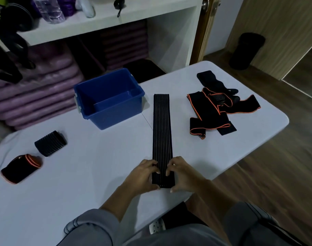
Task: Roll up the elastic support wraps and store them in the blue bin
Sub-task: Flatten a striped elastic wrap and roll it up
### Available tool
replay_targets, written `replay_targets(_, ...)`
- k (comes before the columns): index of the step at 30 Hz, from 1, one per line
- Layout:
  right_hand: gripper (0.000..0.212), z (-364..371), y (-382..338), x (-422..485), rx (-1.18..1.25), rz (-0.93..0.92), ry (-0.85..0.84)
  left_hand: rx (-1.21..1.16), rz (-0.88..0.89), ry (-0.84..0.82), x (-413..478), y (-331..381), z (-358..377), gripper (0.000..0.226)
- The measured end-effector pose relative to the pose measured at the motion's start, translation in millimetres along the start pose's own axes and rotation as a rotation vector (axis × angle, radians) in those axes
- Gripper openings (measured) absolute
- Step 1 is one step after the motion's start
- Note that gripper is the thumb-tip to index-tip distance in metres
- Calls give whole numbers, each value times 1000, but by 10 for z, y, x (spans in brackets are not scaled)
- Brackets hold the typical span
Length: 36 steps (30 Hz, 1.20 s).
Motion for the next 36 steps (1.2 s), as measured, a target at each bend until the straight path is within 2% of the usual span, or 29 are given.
replay_targets(5,25,41,35,-65,0,-20,25,-6,1,-4,-72,29,16,52)
replay_targets(9,14,96,60,-102,-10,-58,92,13,-7,12,-118,67,59,56)
replay_targets(11,9,110,30,-125,38,-68,148,48,-6,52,-114,83,79,50)
replay_targets(15,10,110,-12,-139,160,-18,206,-103,-141,184,-97,129,67,21)
replay_targets(19,22,78,-33,-47,362,184,233,-307,-384,127,-28,133,-9,11)
replay_targets(23,25,122,-23,38,448,338,306,-429,-524,70,42,107,28,9)
replay_targets(28,27,194,-6,72,430,419,377,-430,-602,121,95,131,57,22)
replay_targets(32,37,188,19,59,306,327,427,-345,-586,134,116,128,77,32)
replay_targets(34,38,176,39,24,205,209,458,-232,-523,145,103,119,87,39)
replay_targets(36,32,176,71,1,84,54,415,-81,-405,181,93,76,118,43)
Point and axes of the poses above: each hand's wrist, its own x-axis towards the middle knuckle, its own z-axis out of the palm, y = z × x, the point moved 1 cm from there along x, towards the middle knuckle, and after that the axes turned 12 degrees about x, right-handed, at the moved point
